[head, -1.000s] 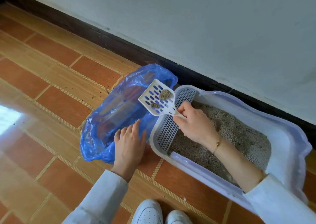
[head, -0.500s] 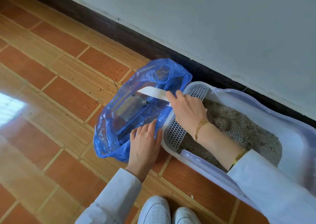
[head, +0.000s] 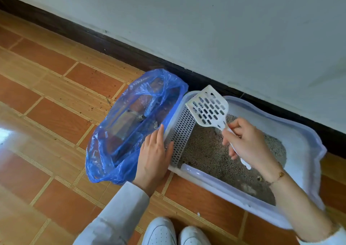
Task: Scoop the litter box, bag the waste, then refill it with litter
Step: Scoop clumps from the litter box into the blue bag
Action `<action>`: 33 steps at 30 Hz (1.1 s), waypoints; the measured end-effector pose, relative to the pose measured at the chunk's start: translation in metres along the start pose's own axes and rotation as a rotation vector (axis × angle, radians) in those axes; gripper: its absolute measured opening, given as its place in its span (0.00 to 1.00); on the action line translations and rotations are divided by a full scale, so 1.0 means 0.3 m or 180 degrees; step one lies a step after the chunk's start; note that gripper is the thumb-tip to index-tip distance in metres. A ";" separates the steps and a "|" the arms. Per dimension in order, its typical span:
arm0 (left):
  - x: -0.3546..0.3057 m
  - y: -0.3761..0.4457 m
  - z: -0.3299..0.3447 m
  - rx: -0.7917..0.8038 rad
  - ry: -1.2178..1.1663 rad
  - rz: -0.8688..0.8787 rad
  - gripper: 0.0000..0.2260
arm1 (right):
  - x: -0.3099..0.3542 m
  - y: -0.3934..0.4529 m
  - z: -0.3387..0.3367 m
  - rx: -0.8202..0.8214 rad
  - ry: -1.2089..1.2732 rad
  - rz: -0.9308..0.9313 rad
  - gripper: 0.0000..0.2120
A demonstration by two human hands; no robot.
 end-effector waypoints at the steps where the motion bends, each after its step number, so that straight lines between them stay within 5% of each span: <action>1: -0.021 0.007 0.006 0.0030 0.0032 0.0054 0.30 | -0.045 -0.024 -0.028 -0.0015 0.0087 0.0158 0.03; 8: -0.093 0.047 0.079 0.0284 0.0280 0.0061 0.34 | -0.327 -0.140 -0.078 0.0196 -0.0051 0.0981 0.06; 16: -0.111 0.047 0.100 0.0482 0.0524 -0.0037 0.35 | -0.410 -0.171 -0.050 0.0583 -0.0390 0.1181 0.10; 28: -0.083 0.053 0.113 0.0457 0.0617 0.0222 0.26 | -0.346 0.030 0.165 0.0453 0.0802 0.1079 0.06; 33: -0.083 0.052 0.098 0.0514 0.0461 0.0205 0.26 | -0.188 0.081 0.084 0.0198 -0.0832 0.0448 0.03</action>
Point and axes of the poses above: each hand's wrist, its own y-axis towards the middle knuckle, its own z-axis out of the palm, x = y × z, the point moved 10 cm from there along y, towards the middle knuckle, and after that the axes turned 7 degrees about -y, right-handed, at the moved point
